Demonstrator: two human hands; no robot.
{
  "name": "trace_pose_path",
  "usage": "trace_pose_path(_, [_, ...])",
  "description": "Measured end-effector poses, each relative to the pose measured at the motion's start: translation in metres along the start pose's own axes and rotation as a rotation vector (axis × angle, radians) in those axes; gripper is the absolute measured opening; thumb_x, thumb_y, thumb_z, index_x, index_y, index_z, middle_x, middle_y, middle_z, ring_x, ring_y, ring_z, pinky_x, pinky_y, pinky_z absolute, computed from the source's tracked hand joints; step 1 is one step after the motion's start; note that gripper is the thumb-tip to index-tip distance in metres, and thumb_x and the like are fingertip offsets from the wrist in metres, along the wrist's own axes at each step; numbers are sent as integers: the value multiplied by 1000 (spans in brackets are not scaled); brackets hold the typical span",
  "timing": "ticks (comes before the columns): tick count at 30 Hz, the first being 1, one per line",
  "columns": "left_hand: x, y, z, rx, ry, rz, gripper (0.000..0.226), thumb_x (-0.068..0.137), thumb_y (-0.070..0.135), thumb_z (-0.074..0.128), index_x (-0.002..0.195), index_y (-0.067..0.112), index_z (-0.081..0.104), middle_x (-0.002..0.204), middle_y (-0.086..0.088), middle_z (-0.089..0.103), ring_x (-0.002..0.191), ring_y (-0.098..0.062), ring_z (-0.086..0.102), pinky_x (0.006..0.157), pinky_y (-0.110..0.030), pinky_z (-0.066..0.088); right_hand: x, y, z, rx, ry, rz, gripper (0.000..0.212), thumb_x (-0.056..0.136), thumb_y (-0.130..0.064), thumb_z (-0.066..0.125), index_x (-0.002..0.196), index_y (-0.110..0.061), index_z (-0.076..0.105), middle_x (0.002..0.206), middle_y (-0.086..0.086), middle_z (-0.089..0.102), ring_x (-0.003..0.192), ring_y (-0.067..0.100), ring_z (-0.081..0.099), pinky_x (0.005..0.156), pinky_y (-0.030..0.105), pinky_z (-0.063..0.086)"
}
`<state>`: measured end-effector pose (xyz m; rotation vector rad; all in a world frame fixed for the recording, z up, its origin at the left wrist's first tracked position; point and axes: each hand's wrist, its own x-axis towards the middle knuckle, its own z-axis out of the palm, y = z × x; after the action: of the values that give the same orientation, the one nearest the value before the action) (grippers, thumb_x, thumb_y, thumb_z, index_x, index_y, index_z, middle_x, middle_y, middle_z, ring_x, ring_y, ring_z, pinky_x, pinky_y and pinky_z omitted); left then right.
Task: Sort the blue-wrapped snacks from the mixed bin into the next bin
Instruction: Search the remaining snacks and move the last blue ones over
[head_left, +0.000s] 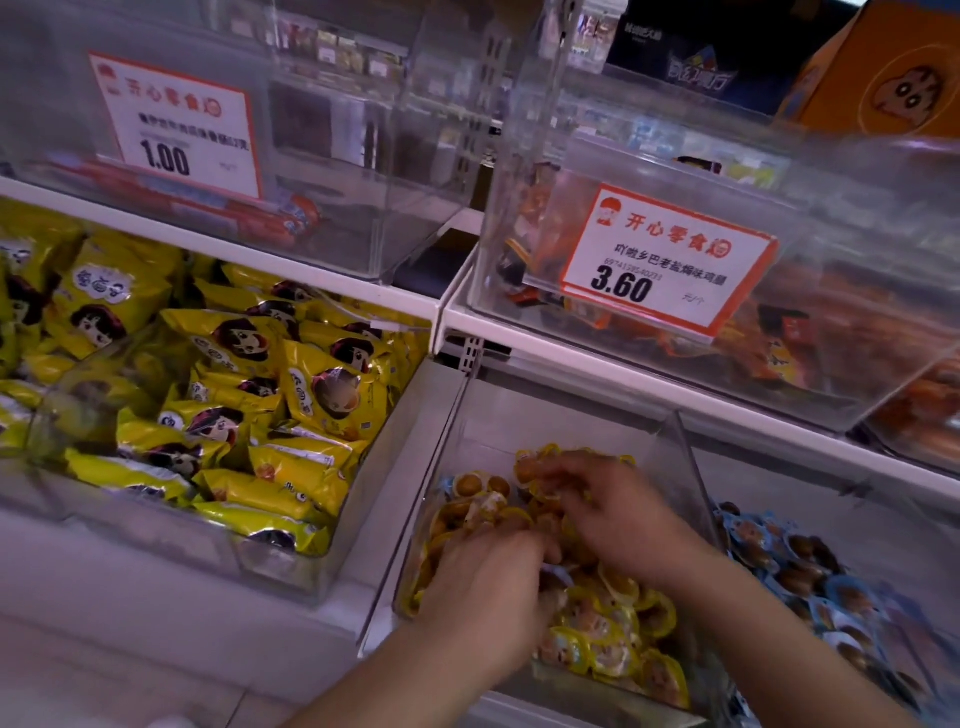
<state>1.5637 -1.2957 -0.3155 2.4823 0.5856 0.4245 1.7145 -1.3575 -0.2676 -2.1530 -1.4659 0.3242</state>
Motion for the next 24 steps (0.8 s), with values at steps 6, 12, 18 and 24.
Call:
trace_pose_path(6, [-6, -5, -24, -117, 213, -7, 21, 87, 45, 65, 104, 37, 56, 104, 20, 51, 100, -4, 52, 84, -23, 40, 64, 32, 36, -670, -422, 58, 42, 99, -41, 45, 133, -19, 56, 141, 11, 48, 131, 33, 41, 107, 45, 39])
trace_pose_path(12, [-37, -1, -38, -409, 232, -22, 24, 89, 59, 45, 112, 54, 41, 111, 33, 54, 96, 7, 56, 72, -11, 44, 83, 44, 49, -756, -400, 178, 58, 96, -54, 44, 148, -27, 40, 143, 12, 43, 136, 36, 30, 109, 57, 27])
trace_pose_path(18, [-38, -10, -55, -626, 453, -116, 23, 87, 52, 51, 110, 51, 55, 102, 23, 62, 78, -5, 69, 68, -29, 57, 91, 37, 62, -657, -265, 184, 32, 86, -39, 59, 115, -26, 59, 115, 6, 60, 110, 30, 58, 98, 48, 41])
trace_pose_path(24, [-29, -26, -66, -858, 575, -218, 9, 94, 39, 57, 98, 47, 60, 75, 3, 71, 55, -8, 63, 48, -23, 44, 95, 39, 55, -128, 42, 283, 12, 79, -22, 74, 88, -27, 77, 97, -2, 75, 99, 19, 69, 81, 23, 50])
